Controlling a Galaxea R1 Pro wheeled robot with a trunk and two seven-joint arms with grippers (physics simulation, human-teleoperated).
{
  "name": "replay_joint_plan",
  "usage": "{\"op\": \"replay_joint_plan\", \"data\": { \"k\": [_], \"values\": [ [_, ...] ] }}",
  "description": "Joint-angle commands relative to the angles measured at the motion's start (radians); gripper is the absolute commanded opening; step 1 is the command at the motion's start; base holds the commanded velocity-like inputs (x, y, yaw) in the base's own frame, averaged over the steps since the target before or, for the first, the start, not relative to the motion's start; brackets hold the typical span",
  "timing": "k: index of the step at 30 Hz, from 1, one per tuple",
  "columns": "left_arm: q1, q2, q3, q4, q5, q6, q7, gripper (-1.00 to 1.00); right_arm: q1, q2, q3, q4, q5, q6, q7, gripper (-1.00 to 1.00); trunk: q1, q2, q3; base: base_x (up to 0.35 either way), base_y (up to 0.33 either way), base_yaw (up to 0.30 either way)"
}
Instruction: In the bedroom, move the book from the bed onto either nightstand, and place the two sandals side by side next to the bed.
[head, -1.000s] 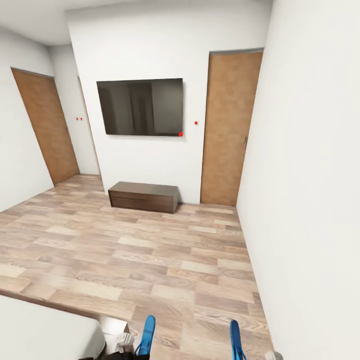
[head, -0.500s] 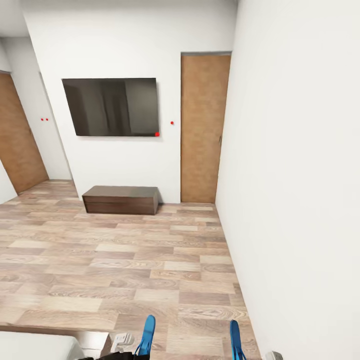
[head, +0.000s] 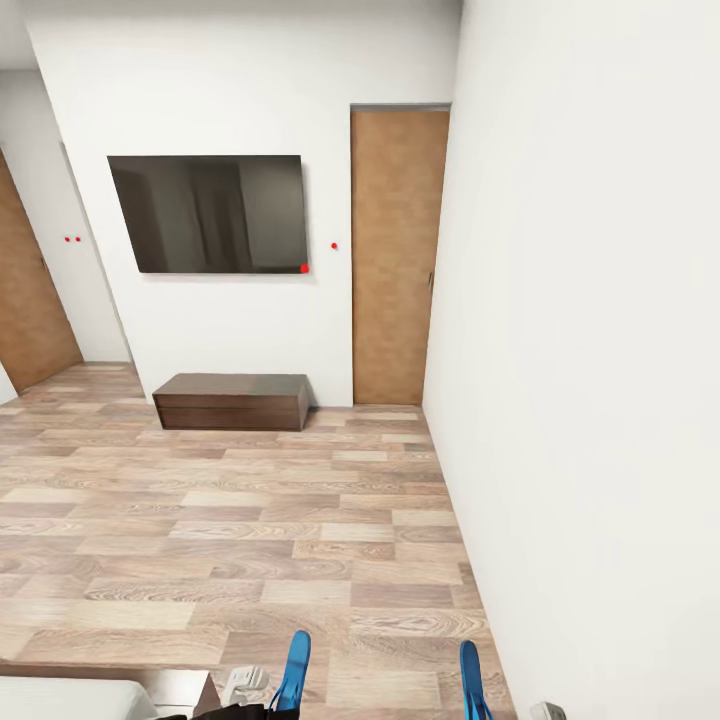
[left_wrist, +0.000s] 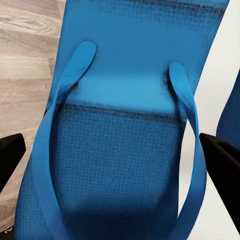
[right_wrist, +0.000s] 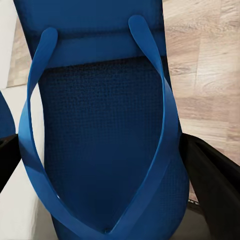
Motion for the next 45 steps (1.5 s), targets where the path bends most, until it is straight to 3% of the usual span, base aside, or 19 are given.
{"op": "replay_joint_plan", "data": {
  "k": [1, 18, 45],
  "values": [
    [0.000, 0.001, -0.006, -0.001, 0.010, 0.010, -0.001, -1.00, 0.000, 0.000, 0.007, 0.000, -0.010, 0.007, 0.002, -1.00, 0.001, -0.002, -0.001, 0.000, 0.000, 0.000],
    [0.000, -0.007, -0.006, 0.001, 0.011, 0.007, -0.001, -1.00, 0.000, 0.000, 0.007, -0.001, -0.009, 0.005, 0.001, -1.00, 0.001, -0.002, -0.002, 0.000, 0.000, 0.000],
    [0.000, -0.007, -0.006, 0.001, 0.011, 0.007, -0.001, -1.00, 0.000, 0.000, 0.007, -0.001, -0.009, 0.005, 0.001, -1.00, 0.001, -0.002, -0.031, 0.000, 0.000, 0.000]
  ]
}}
